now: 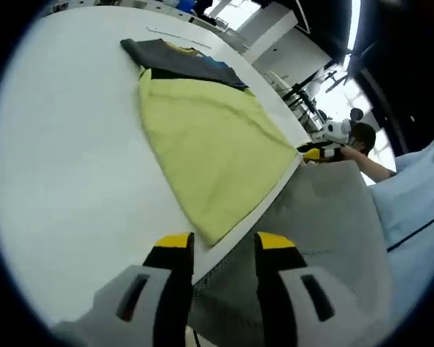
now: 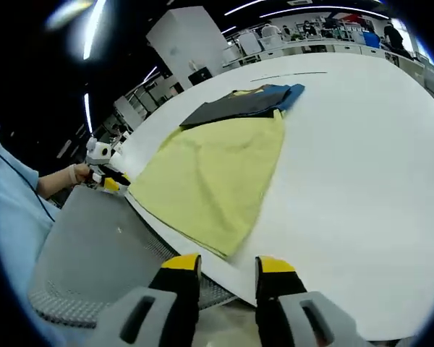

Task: Fold the garment on the visible template until the final outline fits inside the template.

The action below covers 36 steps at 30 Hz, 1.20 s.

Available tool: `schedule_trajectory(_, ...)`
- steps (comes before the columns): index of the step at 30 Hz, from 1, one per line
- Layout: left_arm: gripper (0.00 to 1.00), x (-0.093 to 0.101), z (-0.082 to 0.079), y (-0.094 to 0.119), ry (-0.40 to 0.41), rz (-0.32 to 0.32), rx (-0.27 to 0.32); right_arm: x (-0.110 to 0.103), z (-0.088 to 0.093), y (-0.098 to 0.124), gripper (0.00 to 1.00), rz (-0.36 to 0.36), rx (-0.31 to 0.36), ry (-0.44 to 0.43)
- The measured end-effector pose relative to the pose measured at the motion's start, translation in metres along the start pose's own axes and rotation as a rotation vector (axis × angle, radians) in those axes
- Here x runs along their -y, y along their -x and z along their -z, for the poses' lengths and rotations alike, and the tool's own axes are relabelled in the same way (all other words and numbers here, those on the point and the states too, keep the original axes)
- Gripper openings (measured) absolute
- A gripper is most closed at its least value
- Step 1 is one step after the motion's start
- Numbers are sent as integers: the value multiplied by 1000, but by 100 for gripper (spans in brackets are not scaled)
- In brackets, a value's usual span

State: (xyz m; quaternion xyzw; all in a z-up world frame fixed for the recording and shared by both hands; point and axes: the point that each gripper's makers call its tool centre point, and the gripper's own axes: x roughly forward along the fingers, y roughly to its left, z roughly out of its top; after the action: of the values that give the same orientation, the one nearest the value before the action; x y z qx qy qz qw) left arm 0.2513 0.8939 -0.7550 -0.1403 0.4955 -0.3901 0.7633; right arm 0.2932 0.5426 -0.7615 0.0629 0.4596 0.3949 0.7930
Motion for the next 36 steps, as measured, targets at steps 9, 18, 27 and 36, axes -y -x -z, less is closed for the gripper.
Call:
schedule_trajectory(9,17,-9,-2,-5,55,-23,18,2,-4,-6,19,-18,13,-44)
schedule_trajectory(18,11,-12,-1,-4,97,-38,46,7,-11,-12,9,-29,31,-112)
schedule_trajectory(27,0,-11,1,-3,139,-50,61,2,-14,-6,0,-45,41,-175)
schedule_trajectory(36,0,-2,3,11,147,-29,64,-24,-9,8,0,-112,55,-258)
